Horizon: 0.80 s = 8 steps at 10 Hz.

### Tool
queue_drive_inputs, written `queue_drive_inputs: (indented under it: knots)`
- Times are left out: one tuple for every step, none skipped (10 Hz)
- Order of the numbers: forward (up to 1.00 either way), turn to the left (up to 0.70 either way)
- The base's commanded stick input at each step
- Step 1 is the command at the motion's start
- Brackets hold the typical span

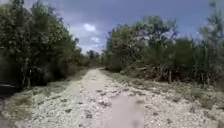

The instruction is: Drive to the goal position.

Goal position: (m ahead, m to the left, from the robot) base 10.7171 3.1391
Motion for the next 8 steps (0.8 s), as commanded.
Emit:
queue_drive_inputs:
  knots:
    - [0.50, 0.00]
    - [0.50, 0.00]
    - [0.50, 0.00]
    - [0.50, 0.00]
    - [0.50, 0.00]
    - [0.50, 0.00]
    - [0.50, 0.00]
    - [0.50, 0.00]
